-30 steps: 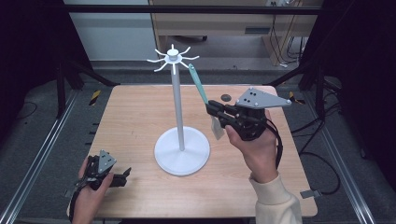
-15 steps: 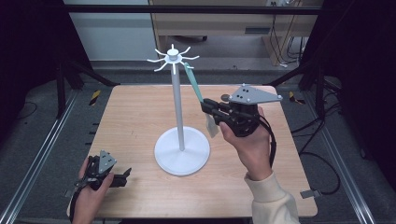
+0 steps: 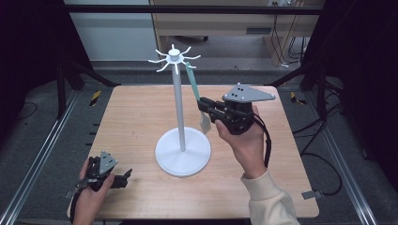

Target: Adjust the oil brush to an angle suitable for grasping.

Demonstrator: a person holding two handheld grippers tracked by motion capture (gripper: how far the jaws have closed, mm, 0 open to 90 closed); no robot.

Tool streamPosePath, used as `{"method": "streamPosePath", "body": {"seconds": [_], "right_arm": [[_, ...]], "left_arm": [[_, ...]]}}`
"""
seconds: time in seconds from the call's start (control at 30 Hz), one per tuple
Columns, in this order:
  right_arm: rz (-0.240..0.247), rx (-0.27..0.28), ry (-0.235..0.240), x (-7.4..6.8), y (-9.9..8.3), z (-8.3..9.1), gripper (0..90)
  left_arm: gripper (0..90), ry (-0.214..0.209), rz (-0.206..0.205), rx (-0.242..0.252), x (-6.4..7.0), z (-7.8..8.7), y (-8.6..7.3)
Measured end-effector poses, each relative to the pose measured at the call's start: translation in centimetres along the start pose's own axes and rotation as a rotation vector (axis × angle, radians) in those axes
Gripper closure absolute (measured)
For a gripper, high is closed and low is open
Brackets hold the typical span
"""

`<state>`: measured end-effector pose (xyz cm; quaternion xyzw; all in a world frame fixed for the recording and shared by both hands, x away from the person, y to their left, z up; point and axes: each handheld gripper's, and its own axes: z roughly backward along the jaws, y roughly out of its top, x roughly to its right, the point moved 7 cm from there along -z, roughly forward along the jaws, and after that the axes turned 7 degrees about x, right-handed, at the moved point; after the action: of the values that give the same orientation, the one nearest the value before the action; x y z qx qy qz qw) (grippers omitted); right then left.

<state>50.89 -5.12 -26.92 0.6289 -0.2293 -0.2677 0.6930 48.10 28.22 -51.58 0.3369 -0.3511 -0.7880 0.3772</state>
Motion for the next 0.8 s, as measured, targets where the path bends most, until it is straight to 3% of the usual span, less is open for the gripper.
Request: {"method": "streamPosePath", "body": {"seconds": [0.13, 0.17, 0.37, 0.5, 0.63, 0.8], "right_arm": [[-0.002, -0.004, 0.0, 0.0, -0.4, -0.6, 83.5], [-0.001, -0.005, -0.003, 0.1, -0.4, -0.7, 89.2], [-0.005, 0.002, -0.018, 0.7, -0.7, -0.8, 85.3], [0.014, -0.018, -0.066, 1.4, -1.0, -0.3, 82.6], [0.037, -0.052, -0.143, 2.4, -1.6, 0.2, 73.3], [0.057, -0.104, -0.254, 3.8, -2.5, 0.5, 51.1]], "left_arm": [[2.6, 0.0, 0.005, 0.001, 0.0, 0.0, 0.0], [2.6, 0.001, 0.003, 0.002, 0.0, 0.0, 0.0], [2.6, 0.001, 0.005, 0.004, 0.0, 0.1, 0.0], [2.6, 0.003, 0.007, 0.006, -0.1, 0.1, 0.0], [2.6, 0.002, 0.008, 0.009, -0.1, 0.1, 0.1], [2.6, 0.003, 0.011, 0.012, -0.2, 0.2, 0.1]]}}
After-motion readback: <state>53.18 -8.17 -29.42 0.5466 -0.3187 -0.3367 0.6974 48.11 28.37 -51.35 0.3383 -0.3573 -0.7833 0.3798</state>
